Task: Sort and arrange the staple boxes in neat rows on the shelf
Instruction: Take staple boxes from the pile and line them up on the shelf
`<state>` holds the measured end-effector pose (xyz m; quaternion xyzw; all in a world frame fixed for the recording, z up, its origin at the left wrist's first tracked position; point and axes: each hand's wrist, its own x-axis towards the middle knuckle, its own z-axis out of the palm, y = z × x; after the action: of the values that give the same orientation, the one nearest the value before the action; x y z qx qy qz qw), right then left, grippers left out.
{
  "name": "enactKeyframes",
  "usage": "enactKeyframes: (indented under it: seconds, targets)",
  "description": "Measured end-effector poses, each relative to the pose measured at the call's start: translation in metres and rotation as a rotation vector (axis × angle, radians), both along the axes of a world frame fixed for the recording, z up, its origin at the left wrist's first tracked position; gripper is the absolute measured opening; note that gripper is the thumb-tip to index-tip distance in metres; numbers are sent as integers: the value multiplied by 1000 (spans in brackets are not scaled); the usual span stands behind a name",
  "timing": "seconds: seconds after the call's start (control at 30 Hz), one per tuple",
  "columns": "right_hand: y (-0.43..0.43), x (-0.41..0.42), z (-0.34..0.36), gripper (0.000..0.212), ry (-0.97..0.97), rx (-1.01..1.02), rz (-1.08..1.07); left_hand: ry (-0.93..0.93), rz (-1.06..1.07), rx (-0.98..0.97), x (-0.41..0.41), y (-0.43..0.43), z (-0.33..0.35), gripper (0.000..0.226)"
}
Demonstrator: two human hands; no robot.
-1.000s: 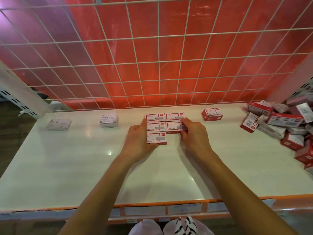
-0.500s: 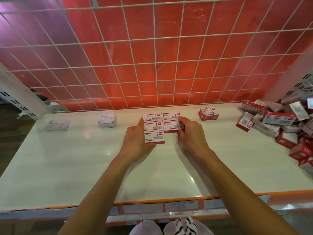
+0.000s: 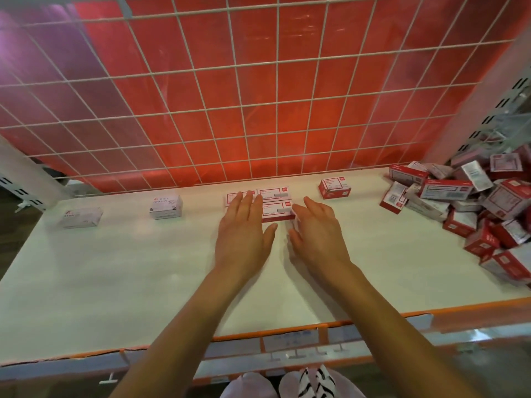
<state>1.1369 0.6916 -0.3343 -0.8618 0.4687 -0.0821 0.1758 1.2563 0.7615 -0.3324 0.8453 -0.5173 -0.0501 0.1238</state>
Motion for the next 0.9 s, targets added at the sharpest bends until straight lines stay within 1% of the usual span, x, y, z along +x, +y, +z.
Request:
enactKeyframes:
  seconds: [0.13,0.27,0.47,0.57,0.67,0.73,0.9]
  targets:
    - [-2,-19,3,53,26,-14,-16,-38,-78,26,-30,-14,3,63]
    - [-8,-49,6,49,2,-50,-63,-46,-188,37,-62,-30,4,60]
    - [-26,-105,9,44,-50,-55,-171,59,-271,-40,-109,-58,10,54]
    - [-38,-132,10,42,-85,-68,-225,96,-306,-28,-130,-74,10,54]
    - [-54,-154,14,43,-126,-121,-266,91,-326,-11,-144,-92,9,55]
    - [-68,-165,17,40,-125,-163,-291,81,-322,4,-149,-104,10,56]
    - [-98,-181,22,35,-194,-290,-328,66,-338,16,-152,-129,9,58]
